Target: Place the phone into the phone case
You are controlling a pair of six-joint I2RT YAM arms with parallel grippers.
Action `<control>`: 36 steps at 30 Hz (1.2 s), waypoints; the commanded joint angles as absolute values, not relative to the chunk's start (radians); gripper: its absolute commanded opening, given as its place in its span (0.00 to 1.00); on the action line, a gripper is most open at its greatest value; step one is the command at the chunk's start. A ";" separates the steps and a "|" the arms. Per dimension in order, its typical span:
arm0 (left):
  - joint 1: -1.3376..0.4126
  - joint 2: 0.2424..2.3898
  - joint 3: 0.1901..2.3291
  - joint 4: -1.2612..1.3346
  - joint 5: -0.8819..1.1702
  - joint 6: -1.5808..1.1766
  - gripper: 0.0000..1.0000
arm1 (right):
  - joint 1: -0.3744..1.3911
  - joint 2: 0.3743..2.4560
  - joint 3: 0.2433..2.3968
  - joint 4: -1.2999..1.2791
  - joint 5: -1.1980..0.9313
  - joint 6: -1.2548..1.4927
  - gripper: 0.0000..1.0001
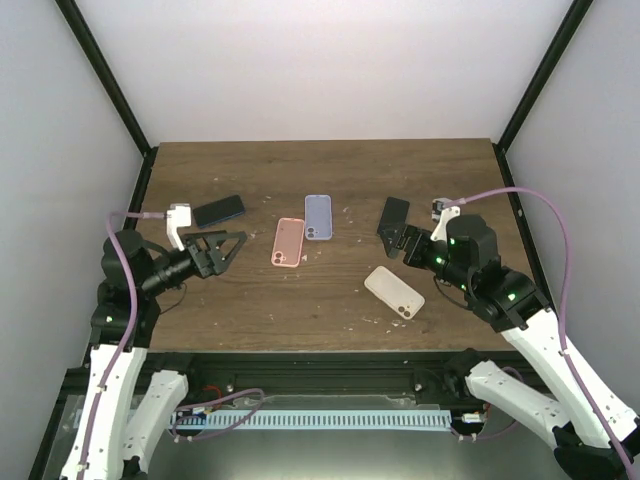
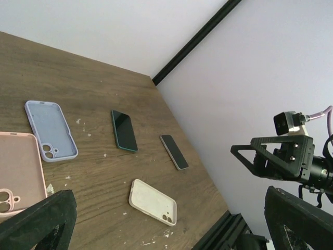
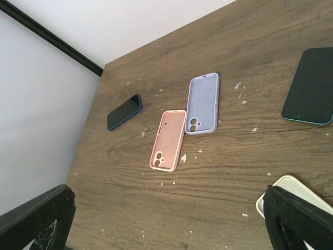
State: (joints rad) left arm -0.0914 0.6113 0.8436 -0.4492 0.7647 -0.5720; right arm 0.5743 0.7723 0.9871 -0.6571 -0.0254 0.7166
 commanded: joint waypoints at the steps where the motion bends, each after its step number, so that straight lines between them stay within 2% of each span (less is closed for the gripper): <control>1: -0.086 0.615 0.817 -0.429 0.778 -0.572 1.00 | 0.588 0.755 1.000 -0.652 0.007 0.732 1.00; 8: -0.086 0.626 0.798 -0.432 0.761 -0.577 1.00 | 0.588 0.750 1.012 -0.647 -0.008 0.725 1.00; 15: -0.092 0.692 0.790 -0.480 0.751 -0.602 1.00 | 0.588 0.778 1.015 -0.661 0.079 0.642 1.00; 22: -0.277 0.738 0.799 -0.534 0.618 -0.560 1.00 | 0.583 0.943 1.032 -0.737 0.249 0.574 0.99; 31: -0.324 0.734 0.776 -0.573 0.552 -0.449 1.00 | 0.372 1.182 0.989 -0.636 0.207 0.481 0.82; 36: -0.324 0.701 0.733 -0.569 0.564 -0.395 1.00 | 0.336 1.319 1.018 -0.639 0.140 0.405 0.75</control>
State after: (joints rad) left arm -0.3199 0.7265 0.7650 -0.5579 0.5728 -0.4667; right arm 0.3485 1.2507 0.9977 -0.6464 0.1772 0.4805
